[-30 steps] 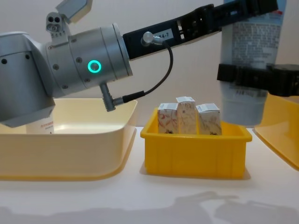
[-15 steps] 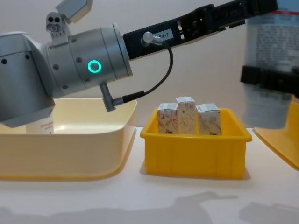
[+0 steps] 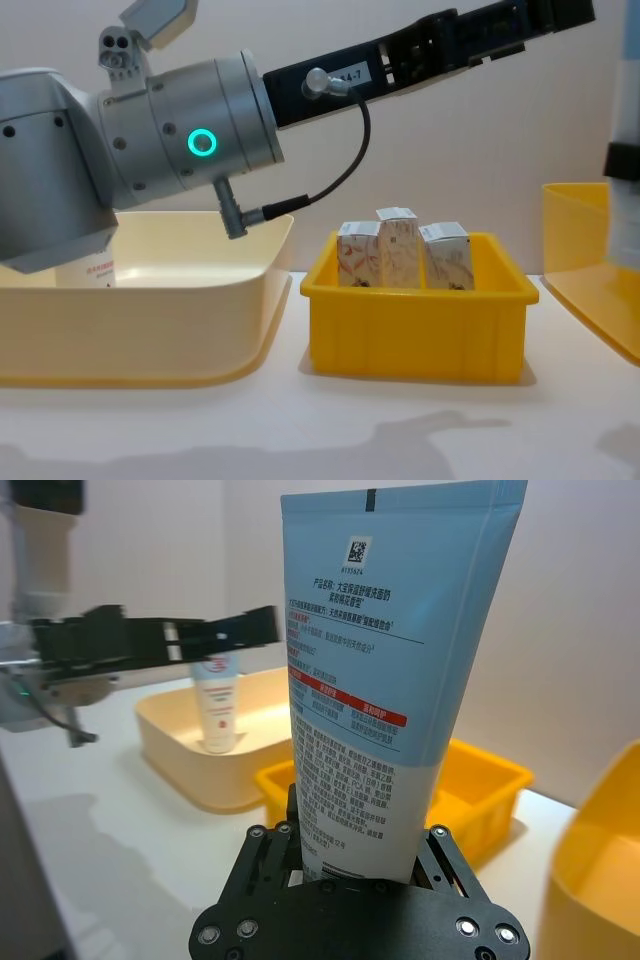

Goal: Bimanual collaborative sorting of washing and personal care products

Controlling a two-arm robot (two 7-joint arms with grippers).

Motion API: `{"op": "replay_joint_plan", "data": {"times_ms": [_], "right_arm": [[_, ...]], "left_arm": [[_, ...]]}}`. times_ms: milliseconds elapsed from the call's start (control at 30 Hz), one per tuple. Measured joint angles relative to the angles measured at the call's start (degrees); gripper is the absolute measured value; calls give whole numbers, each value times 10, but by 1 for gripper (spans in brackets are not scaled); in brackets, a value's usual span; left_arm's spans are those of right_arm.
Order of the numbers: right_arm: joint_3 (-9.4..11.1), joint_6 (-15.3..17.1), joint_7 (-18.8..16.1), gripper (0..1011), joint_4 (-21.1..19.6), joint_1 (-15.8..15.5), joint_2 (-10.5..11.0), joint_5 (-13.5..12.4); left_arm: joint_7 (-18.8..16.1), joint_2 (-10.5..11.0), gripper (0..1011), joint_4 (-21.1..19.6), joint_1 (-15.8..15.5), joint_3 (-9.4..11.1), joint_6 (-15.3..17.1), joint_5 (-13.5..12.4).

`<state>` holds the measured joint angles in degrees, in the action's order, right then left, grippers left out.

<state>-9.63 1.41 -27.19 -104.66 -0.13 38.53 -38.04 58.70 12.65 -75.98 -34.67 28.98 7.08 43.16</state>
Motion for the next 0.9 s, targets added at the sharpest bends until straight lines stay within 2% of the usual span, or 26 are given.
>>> {"op": "replay_joint_plan", "data": {"times_ms": [233, 467, 533, 633, 667, 767, 900], "right_arm": [[15, -1, 42, 419, 0, -3, -3, 22], [19, 0, 82, 419, 16, 16, -13, 49], [18, 0, 102, 419, 33, 37, -22, 65], [14, 0, 114, 419, 49, 55, -29, 77], [11, 0, 122, 419, 63, 70, -35, 87], [6, -1, 131, 419, 84, 93, -43, 99], [-5, -4, 143, 419, 132, 140, -59, 121]], "left_arm": [[0, 0, 1000, 0, 0, 0, 0, 0], [0, 0, 1000, 0, 0, 0, 0, 0], [0, 0, 1000, 0, 0, 0, 0, 0], [0, 0, 1000, 0, 0, 0, 0, 0], [0, 0, 1000, 0, 0, 0, 0, 0], [0, 0, 1000, 0, 0, 0, 0, 0], [0, 0, 1000, 0, 0, 0, 0, 0]]}}
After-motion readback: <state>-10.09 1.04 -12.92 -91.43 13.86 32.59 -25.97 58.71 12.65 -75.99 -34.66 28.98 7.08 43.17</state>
